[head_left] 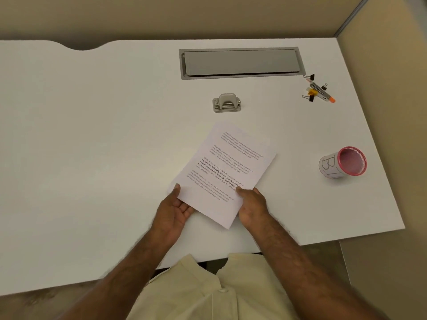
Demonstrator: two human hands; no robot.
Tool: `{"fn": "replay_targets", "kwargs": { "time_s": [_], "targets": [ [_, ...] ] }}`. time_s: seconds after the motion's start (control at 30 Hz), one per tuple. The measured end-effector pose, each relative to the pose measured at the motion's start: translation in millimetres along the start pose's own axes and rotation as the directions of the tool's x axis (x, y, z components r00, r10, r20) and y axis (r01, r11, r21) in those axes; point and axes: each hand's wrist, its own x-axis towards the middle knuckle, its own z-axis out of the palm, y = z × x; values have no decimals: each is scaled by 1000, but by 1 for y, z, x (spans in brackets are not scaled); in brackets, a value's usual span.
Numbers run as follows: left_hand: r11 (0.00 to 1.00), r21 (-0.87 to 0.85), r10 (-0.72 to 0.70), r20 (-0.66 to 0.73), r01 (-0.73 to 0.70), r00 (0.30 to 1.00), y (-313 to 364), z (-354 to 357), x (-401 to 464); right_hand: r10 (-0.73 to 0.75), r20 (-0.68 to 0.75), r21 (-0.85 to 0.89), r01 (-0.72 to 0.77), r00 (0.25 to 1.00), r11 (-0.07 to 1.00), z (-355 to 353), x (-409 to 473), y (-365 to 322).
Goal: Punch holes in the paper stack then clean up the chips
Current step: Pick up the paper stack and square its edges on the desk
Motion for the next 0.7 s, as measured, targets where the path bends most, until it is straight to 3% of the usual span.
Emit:
{"fn": "replay_targets", "kwargs": {
  "time_s": [0.13,0.27,0.37,0.5,0.6,0.7],
  "targets": [
    [994,64,85,44,-88,995,-29,23,-6,19,23,12,-19,1000,1000,6,-7,9],
    [980,128,163,-96,-150,982,-43,38,-2,77,111,28,-81,991,996,-4,-9,1],
    [969,191,186,-147,-157,971,-40,38,2,123,147,16,-127,981,992,-24,3,-29],
    [954,252,193,-92,-165,977,-29,28,5,55,201,-9,-54,978,998,-61,40,-92],
    [937,318,170,-54,-144,984,-20,22,9,74,275,-236,-8,959,972,-75,65,-136],
    [916,380,147,-18,-130,989,-16,21,14,154,367,-534,72,918,842,-71,80,-162]
  ]
}}
